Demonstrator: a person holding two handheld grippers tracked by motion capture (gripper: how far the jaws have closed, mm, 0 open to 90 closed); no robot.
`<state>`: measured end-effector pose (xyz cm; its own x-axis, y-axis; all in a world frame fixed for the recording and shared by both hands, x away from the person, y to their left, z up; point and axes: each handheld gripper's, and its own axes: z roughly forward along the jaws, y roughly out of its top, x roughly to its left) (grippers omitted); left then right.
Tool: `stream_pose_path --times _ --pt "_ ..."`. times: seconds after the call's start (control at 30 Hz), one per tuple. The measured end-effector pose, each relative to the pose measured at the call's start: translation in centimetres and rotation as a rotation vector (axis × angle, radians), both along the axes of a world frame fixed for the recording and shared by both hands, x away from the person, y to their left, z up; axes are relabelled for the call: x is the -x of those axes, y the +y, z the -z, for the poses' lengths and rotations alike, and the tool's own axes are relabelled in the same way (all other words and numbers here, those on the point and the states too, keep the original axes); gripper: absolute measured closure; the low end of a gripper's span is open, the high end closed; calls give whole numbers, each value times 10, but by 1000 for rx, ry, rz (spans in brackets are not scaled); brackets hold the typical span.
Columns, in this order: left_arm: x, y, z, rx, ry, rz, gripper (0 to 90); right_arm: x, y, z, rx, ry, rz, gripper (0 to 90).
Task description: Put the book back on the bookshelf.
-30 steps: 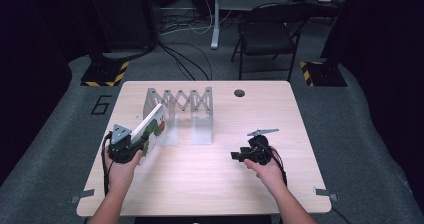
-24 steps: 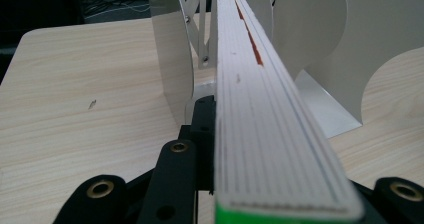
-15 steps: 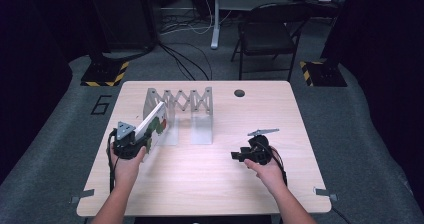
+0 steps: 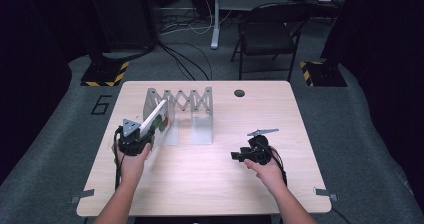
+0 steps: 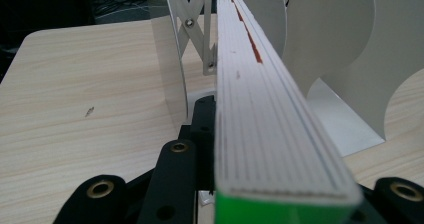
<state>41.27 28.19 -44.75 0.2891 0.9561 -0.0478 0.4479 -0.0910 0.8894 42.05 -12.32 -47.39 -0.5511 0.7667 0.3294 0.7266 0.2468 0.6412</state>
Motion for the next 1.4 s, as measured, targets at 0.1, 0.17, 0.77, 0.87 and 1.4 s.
stream_pose_path --times 0.1,0.17,0.77,0.87,1.4 --pt "-2 -1 2 3 0 -12 755 0 -1 0 -1 0 0 470" --pt "-4 -2 3 5 -5 -14 755 0 -1 0 -3 4 3 471" --pt "-12 -15 16 -29 2 -36 753 0 0 1 -3 12 2 470" --pt "-14 -16 18 -50 22 -30 752 0 -1 0 -4 10 2 470" --pt "-18 -19 24 -65 71 -29 729 0 0 1 0 11 0 469"
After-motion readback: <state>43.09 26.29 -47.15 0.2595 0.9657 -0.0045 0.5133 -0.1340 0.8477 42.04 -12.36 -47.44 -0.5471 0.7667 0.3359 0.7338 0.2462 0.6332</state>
